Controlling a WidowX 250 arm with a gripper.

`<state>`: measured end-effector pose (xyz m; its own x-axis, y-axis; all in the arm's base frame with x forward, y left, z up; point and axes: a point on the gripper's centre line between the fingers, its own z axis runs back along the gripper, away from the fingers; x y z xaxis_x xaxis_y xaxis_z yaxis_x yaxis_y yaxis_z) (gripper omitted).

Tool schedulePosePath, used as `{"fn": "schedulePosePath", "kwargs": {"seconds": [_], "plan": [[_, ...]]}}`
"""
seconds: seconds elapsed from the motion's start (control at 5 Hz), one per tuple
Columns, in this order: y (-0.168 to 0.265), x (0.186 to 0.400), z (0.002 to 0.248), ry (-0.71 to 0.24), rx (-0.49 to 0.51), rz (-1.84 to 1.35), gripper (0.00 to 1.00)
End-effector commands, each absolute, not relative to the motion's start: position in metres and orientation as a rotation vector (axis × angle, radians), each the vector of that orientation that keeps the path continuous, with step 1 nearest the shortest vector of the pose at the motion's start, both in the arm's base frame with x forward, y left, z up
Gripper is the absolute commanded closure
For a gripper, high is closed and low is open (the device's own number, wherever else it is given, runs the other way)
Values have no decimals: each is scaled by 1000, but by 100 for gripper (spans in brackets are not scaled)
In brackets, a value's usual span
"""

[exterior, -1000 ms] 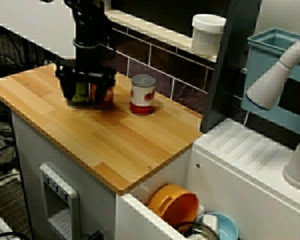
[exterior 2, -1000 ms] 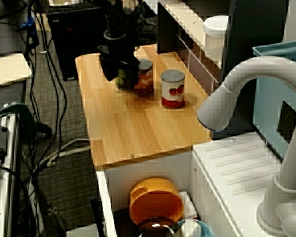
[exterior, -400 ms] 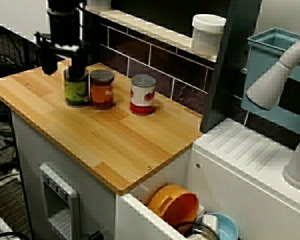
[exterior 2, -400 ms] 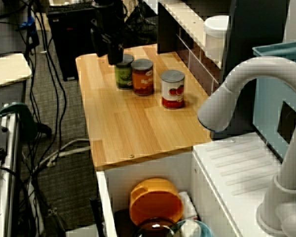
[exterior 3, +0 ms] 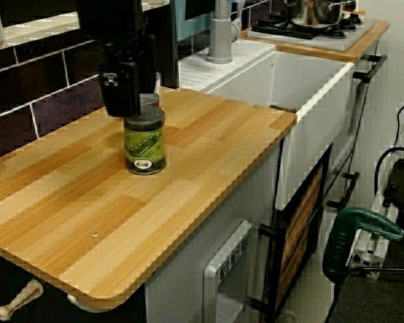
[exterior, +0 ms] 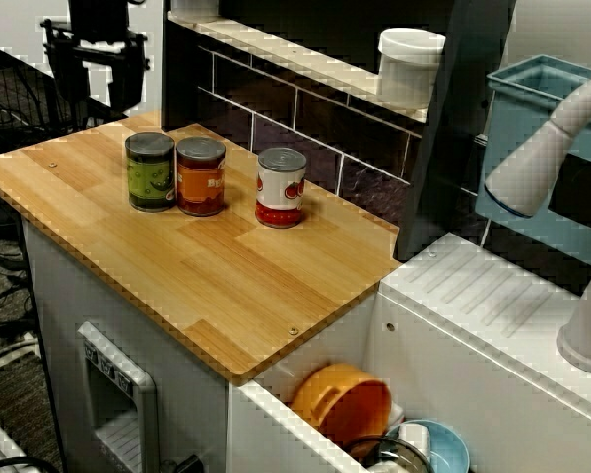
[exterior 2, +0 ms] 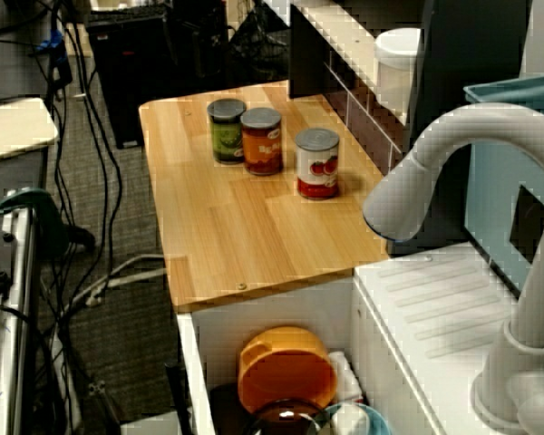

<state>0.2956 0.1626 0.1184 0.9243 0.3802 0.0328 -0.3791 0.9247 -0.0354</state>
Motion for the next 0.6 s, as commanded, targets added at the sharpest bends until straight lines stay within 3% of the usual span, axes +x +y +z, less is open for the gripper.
{"fn": "schedulePosePath", "kwargs": {"seconds": [0.0, 0.4], "plan": [[182, 321, 118, -195, 69, 608, 0], [172, 355, 100, -212, 70, 704, 0]]}}
